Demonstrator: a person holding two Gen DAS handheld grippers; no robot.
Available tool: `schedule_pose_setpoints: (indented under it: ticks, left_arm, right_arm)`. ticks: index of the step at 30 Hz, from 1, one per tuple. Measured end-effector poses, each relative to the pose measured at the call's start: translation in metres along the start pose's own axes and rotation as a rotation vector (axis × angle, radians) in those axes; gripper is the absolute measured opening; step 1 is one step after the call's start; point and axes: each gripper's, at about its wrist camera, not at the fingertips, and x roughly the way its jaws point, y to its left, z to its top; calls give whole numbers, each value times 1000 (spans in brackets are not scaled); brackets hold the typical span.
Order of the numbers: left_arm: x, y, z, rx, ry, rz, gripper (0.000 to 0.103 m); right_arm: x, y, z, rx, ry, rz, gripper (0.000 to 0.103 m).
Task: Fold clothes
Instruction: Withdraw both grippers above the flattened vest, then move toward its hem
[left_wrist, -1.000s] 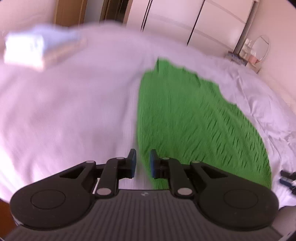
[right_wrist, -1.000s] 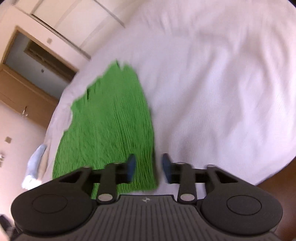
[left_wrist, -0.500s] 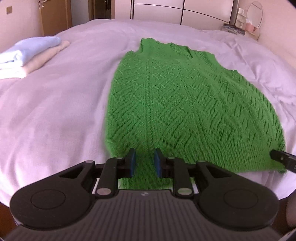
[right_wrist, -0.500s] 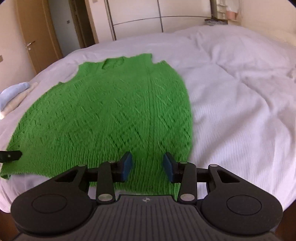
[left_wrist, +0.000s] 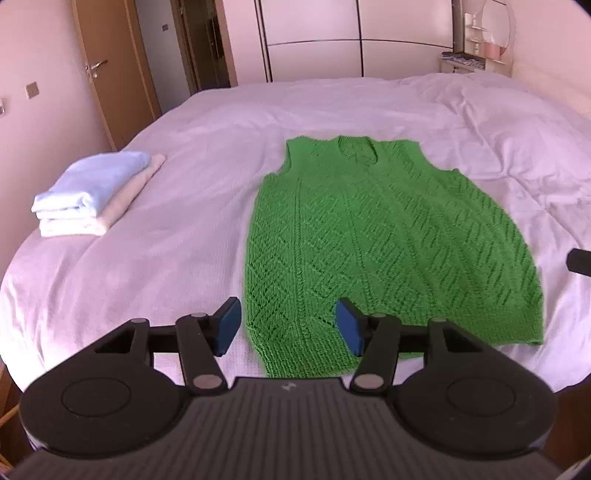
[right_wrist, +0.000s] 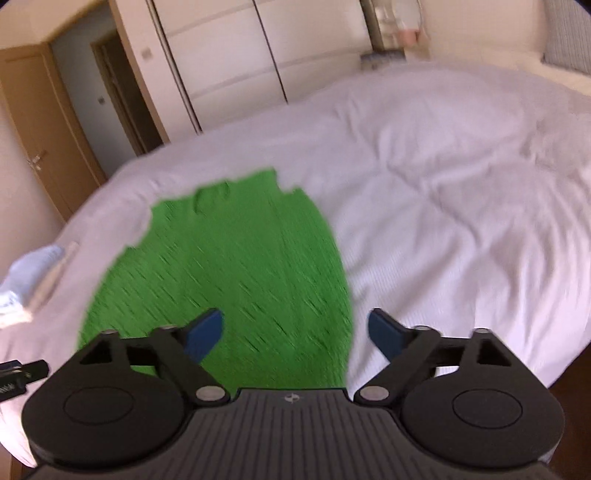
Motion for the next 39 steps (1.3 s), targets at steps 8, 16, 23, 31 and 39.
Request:
schedule_pose_setpoints:
  ticks: [8,16,23,31,39]
  left_arm:
    - [-13,-2,-5,4,5,-1,70]
    - [-17,-6,-23,10,37,-9,75]
    - [-20,-8,-36,17,56,-13,80]
    - [-27,-8,-38,18,50,-18,81]
    - [-33,-8,-39,18,49,-14,83]
  right_arm:
    - [-24,19,3,-32,5,65,101]
    - [-35,43,-6,-79,33,43,101]
    - [-42,49,-20,-104,34,29,103]
    - [-41,50,-31,-105,79,25,103]
    - [-38,49,-33,-100,94,18,103]
